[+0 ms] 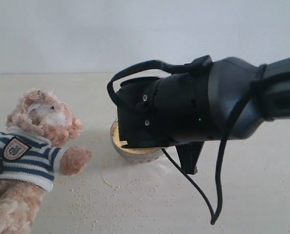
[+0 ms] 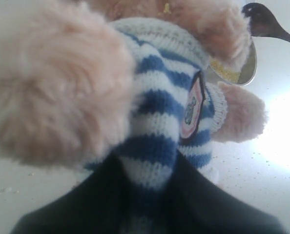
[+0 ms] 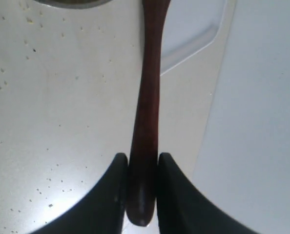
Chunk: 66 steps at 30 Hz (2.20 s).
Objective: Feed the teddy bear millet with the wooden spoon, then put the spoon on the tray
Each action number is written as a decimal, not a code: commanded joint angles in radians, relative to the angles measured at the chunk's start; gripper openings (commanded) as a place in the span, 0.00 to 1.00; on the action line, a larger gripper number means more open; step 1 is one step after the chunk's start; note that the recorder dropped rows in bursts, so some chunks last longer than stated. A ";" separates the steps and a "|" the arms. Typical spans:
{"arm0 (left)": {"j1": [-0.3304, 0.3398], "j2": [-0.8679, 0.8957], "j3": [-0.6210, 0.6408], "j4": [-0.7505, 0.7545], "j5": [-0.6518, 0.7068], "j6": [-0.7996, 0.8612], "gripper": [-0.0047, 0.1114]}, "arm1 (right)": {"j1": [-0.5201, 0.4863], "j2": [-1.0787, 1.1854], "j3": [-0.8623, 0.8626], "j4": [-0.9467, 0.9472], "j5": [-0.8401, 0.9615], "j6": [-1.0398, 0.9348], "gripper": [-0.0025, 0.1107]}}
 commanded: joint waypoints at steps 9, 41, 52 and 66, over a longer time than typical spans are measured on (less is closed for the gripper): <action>0.003 -0.008 0.002 -0.016 0.009 0.006 0.08 | 0.004 0.098 0.004 -0.120 0.001 -0.044 0.15; 0.003 -0.008 0.002 -0.016 0.009 0.006 0.08 | 0.024 0.124 -0.117 -0.054 0.001 -0.221 0.15; 0.003 -0.008 0.002 -0.016 0.009 0.006 0.08 | 0.020 0.171 -0.117 -0.144 0.001 -0.203 0.15; 0.003 -0.008 0.002 -0.016 0.009 0.006 0.08 | 0.013 0.173 -0.117 -0.026 0.001 -0.194 0.15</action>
